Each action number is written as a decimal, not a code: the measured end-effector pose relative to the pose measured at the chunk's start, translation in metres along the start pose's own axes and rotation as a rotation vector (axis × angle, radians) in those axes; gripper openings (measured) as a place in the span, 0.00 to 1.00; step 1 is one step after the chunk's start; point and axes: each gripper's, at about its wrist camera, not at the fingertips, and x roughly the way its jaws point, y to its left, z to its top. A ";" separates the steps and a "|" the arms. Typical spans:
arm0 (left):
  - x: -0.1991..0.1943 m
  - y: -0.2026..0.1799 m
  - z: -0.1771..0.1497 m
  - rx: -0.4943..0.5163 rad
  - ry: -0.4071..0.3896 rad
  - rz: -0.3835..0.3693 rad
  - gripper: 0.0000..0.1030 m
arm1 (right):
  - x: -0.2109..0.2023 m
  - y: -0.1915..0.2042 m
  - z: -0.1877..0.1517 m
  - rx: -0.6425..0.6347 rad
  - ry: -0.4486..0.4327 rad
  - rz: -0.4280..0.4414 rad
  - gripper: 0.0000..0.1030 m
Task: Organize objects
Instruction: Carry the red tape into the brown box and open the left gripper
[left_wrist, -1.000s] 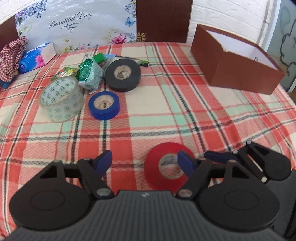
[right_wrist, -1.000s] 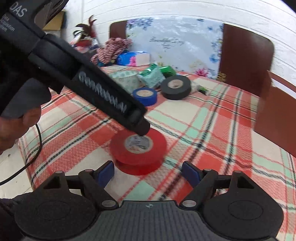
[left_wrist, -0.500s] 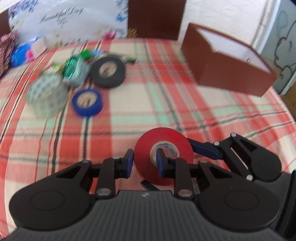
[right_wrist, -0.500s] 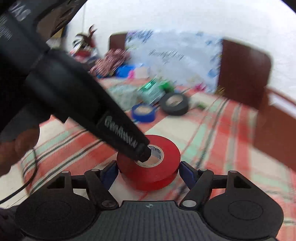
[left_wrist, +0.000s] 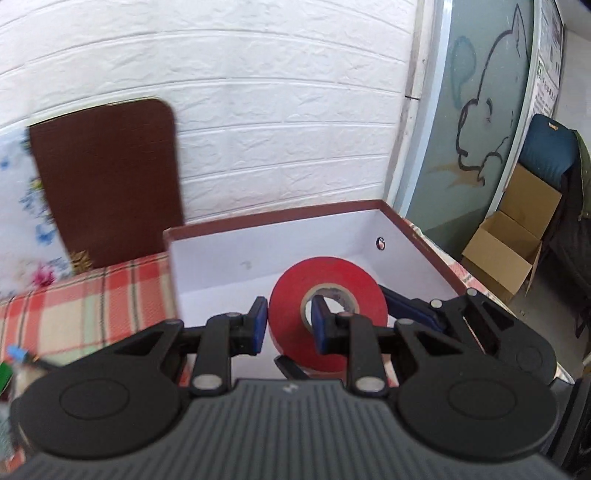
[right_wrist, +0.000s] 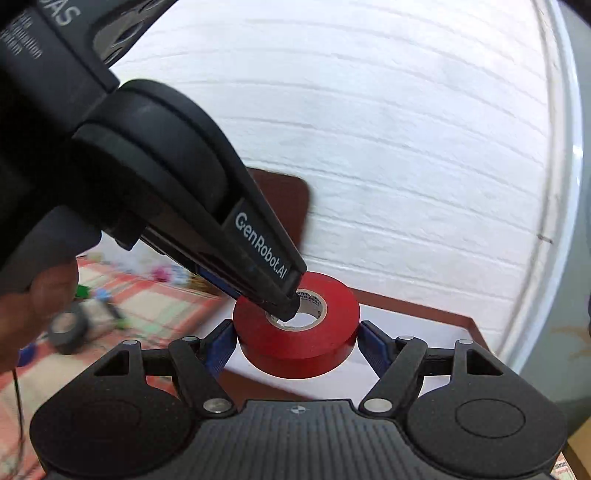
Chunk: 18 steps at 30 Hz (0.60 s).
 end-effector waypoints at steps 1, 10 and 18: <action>0.010 -0.004 0.003 0.003 0.006 -0.002 0.27 | 0.008 -0.007 -0.002 0.008 0.010 -0.007 0.69; 0.056 -0.012 0.003 0.037 0.045 0.072 0.29 | 0.039 -0.030 -0.022 0.106 0.055 -0.037 0.69; 0.001 0.006 -0.023 -0.009 0.035 0.143 0.29 | -0.008 -0.005 -0.020 0.171 0.000 -0.007 0.67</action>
